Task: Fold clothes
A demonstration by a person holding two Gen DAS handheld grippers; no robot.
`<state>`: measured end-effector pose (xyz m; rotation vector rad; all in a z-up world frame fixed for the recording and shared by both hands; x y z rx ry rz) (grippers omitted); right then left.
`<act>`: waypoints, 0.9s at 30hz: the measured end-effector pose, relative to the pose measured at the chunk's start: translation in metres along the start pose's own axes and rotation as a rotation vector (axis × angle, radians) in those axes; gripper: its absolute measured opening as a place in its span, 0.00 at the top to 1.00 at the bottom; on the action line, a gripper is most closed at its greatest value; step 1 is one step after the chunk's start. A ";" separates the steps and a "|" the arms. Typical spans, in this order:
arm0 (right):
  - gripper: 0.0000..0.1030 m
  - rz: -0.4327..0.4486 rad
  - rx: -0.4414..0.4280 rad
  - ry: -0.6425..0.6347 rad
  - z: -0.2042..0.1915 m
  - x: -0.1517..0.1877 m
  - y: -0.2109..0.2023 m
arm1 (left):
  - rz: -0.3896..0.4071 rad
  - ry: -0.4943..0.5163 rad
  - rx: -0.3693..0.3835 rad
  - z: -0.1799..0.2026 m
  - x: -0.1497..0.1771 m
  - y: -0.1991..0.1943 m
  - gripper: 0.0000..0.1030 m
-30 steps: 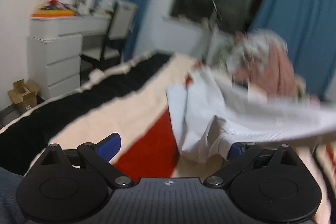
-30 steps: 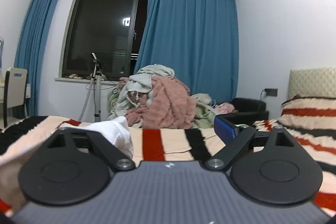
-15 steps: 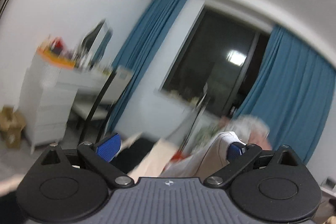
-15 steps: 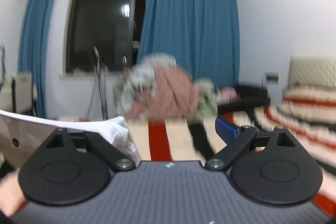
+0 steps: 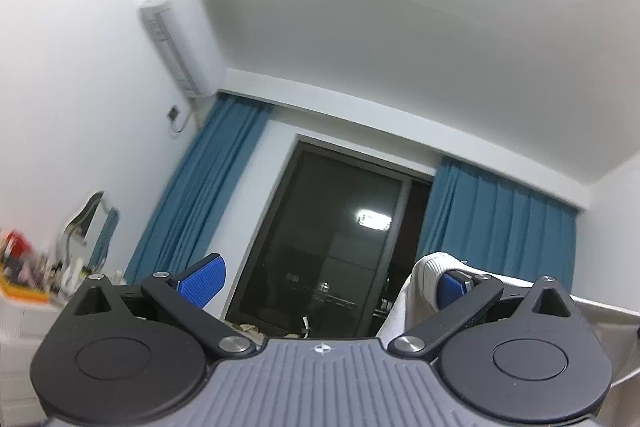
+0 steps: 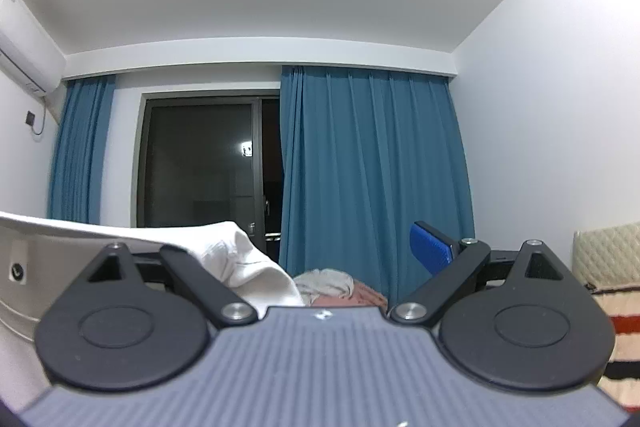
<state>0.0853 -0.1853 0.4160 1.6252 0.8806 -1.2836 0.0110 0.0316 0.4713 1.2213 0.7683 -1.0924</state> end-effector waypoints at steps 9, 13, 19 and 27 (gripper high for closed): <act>0.09 -0.178 0.037 -0.133 -0.039 0.123 0.168 | -0.287 0.082 -0.027 -0.017 0.211 0.199 0.00; 0.09 -0.292 0.058 -0.204 -0.065 0.262 0.242 | -0.476 0.032 -0.071 -0.058 0.368 0.280 0.00; 0.09 -0.466 0.055 -0.265 -0.099 0.438 0.346 | -0.705 -0.016 -0.107 -0.117 0.564 0.366 0.00; 0.09 -0.798 -0.056 -0.347 -0.125 0.595 0.407 | -1.070 -0.110 -0.058 -0.221 0.728 0.417 0.01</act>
Point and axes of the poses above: each gripper's, at about its wrist camera, not at the fingertips, and y roughly the way its jaws point, z to its right, x to its underside, the point moved 2 cm from there along y, roughly the way its jaws point, and after that the axes turned 10 degrees about x, right-handed, at the moved point
